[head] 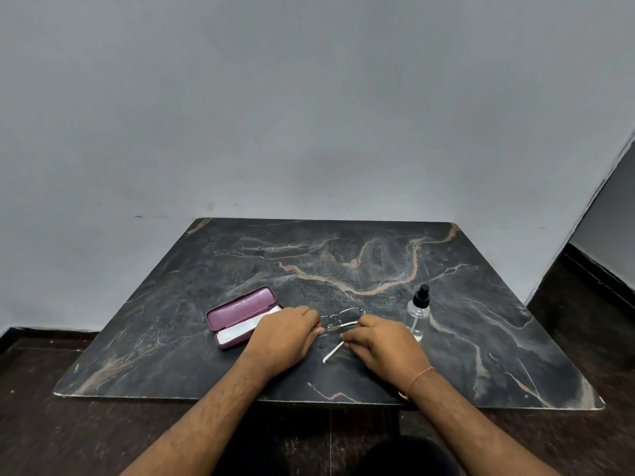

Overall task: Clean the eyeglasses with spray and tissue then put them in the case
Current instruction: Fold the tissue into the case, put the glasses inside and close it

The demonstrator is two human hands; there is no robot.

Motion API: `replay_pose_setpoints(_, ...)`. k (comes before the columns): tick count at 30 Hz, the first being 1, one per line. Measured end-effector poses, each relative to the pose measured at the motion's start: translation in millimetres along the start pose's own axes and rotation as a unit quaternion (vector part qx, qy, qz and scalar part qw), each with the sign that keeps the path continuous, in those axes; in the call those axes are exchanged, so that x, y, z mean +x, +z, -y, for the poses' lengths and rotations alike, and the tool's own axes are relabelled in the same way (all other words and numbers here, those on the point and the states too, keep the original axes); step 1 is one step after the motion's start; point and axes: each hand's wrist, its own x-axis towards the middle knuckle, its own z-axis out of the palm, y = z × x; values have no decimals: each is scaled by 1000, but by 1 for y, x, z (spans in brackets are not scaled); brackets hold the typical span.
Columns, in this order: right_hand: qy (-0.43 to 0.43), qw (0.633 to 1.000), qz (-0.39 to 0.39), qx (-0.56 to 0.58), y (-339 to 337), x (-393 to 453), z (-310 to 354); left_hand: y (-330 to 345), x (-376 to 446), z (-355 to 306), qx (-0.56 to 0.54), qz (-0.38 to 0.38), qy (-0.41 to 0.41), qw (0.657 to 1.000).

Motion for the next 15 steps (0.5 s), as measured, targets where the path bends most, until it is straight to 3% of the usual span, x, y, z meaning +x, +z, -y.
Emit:
replay_pose_setpoints(9,41,999,18,-31,5,12,17,-4,1,-8,29,20,-5,999)
replay_pose_setpoints(15,44,999,12,-24,5,6,17,-11,-4,-8,-73,-39,-31,996)
